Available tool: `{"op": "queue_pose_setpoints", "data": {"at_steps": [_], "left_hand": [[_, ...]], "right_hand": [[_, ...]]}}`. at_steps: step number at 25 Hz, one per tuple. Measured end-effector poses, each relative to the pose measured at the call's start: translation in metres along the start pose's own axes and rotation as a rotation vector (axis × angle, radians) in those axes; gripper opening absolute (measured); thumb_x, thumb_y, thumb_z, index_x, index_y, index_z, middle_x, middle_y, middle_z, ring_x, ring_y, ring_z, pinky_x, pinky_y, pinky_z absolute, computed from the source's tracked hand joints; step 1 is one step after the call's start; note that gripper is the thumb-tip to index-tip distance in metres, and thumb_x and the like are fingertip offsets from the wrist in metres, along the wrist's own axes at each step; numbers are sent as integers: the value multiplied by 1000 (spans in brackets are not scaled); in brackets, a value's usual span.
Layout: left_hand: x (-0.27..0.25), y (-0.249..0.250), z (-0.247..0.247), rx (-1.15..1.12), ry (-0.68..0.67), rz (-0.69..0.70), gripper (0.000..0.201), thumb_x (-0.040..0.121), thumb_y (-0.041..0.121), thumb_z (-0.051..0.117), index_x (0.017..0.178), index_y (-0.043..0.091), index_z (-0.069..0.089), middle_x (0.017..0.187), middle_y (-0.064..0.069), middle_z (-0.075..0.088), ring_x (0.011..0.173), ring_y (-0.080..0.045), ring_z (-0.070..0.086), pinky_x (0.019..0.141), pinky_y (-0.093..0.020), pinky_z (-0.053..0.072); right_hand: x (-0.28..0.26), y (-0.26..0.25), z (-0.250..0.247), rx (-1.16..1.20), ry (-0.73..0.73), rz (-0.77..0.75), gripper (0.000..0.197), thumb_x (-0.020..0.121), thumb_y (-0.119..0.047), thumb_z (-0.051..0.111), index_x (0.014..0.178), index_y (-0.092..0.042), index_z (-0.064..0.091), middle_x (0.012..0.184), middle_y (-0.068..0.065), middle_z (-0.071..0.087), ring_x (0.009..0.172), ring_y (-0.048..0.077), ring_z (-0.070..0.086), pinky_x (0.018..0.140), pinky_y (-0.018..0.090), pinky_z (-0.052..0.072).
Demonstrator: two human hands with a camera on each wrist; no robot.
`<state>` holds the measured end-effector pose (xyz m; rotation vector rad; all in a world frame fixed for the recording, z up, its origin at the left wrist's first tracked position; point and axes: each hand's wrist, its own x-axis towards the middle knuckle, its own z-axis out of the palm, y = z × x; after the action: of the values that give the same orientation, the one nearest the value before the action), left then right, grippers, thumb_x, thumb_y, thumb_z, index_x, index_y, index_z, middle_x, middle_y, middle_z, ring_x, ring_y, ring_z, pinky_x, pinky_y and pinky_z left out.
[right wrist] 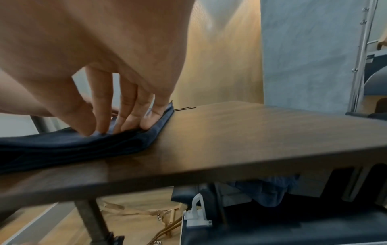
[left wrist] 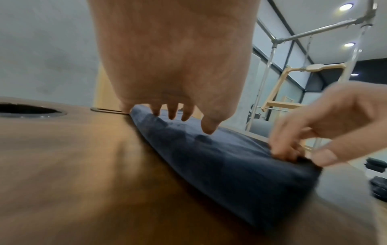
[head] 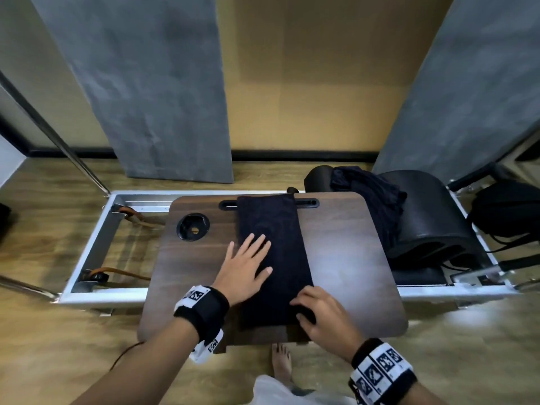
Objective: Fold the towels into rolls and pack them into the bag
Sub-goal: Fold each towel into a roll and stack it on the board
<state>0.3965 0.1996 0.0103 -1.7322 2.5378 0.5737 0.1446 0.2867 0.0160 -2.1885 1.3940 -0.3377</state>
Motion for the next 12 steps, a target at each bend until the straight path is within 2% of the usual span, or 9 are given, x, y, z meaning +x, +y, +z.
{"op": "queue_pose_setpoints", "data": {"at_steps": [3,6,7,8,9,10,11,12], "left_hand": [[-47,10,29,-2,42,111,69,110,60,29,170,31,11,177,15,-7,161,-10,-20,130,-60,-2],[-86,11,49,-21,89,150,73,108,61,37,170,32,10,176,17,-7,162,-10,-18,128,-53,-7],[-97,11,52,-24,107,161,75,106,60,44,169,32,14,177,16,-2,163,-11,-11,130,-51,-5],[-106,9,54,-26,138,168,74,104,57,52,168,31,24,176,13,10,164,-13,1,132,-49,3],[-113,9,55,-39,185,169,67,102,53,59,162,30,39,172,10,29,160,-17,20,131,-46,17],[-119,8,55,-58,245,159,56,100,46,66,151,28,55,160,7,47,150,-20,39,122,-41,31],[-124,8,54,-77,306,135,45,97,40,71,139,26,66,147,6,58,138,-21,51,109,-36,37],[-126,8,53,-96,348,104,37,95,35,75,131,25,71,137,8,64,128,-20,57,100,-32,37]], "right_hand": [[-13,-14,14,-63,-27,6,49,91,-24,66,140,-25,61,132,-9,52,122,11,50,106,29,44],[-21,-18,20,-72,27,68,51,90,-18,68,140,-24,61,136,-7,50,123,14,50,108,29,42],[-23,-18,22,-70,46,81,49,90,-16,68,138,-23,63,135,-7,51,122,15,51,106,29,42],[-24,-19,24,-68,72,85,46,89,-14,69,134,-22,65,133,-6,53,120,17,52,104,30,42],[-24,-18,25,-70,103,85,43,89,-13,70,131,-21,67,131,-6,55,119,18,53,102,32,43],[-24,-18,26,-76,128,86,41,88,-12,71,128,-21,68,129,-6,56,119,19,53,101,34,44],[-23,-17,27,-84,139,94,39,89,-13,71,127,-22,69,128,-6,56,119,19,53,100,35,45],[-22,-16,27,-93,140,103,37,90,-15,72,126,-23,69,128,-8,56,120,18,53,101,35,44]]}}
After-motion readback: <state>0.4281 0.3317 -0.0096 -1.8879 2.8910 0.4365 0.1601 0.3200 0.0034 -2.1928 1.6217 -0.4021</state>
